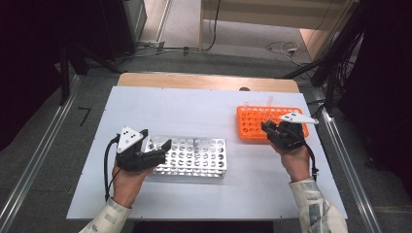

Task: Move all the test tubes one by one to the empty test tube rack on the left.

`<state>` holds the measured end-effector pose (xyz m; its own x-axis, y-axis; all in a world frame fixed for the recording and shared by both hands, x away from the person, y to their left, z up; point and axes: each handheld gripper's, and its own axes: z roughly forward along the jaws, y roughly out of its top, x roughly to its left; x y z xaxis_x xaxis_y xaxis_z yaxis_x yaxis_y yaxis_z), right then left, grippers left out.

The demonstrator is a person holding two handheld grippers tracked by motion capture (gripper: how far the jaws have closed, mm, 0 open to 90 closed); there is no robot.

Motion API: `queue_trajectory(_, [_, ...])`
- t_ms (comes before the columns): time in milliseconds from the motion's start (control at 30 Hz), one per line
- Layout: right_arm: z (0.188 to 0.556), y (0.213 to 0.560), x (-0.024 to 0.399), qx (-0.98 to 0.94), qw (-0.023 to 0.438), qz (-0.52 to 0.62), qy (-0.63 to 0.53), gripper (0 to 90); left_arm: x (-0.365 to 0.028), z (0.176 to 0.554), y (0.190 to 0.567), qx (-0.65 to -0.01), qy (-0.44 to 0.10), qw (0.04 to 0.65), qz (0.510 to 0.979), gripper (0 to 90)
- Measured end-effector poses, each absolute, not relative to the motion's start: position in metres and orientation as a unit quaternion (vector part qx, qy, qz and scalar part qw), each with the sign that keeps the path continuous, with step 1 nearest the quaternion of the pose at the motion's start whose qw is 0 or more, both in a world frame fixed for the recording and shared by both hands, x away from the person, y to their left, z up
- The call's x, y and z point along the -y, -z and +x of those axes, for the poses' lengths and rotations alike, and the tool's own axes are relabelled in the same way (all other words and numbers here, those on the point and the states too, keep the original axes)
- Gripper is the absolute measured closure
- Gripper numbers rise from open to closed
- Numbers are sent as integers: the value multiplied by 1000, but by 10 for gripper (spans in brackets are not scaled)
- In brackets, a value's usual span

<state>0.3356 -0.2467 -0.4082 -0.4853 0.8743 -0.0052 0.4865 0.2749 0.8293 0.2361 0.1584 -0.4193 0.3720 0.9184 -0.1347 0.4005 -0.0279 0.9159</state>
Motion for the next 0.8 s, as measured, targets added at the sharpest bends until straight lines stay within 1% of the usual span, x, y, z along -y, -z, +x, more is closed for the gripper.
queue_trajectory(167, [323, 403, 227, -780, 225, 416, -410, 735, -155, 235, 419, -492, -261, 492, 669, 145])
queue_trajectory(467, [296, 395, 181, -813, 179, 343, -435, 735, -147, 232, 416, -481, -246, 499, 677, 151])
queue_trajectory(633, [283, 396, 158, -831, 167, 308, -433, 734, -143, 229, 412, -473, -234, 513, 677, 159])
queue_trajectory(700, [278, 398, 146, -838, 158, 293, -431, 734, -140, 227, 410, -464, -229, 519, 681, 206])
queue_trajectory(767, [277, 399, 142, -840, 154, 290, -432, 734, -135, 225, 407, -452, -223, 525, 685, 221])
queue_trajectory(800, [275, 402, 135, -845, 149, 281, -429, 734, -133, 224, 406, -446, -217, 530, 688, 246])
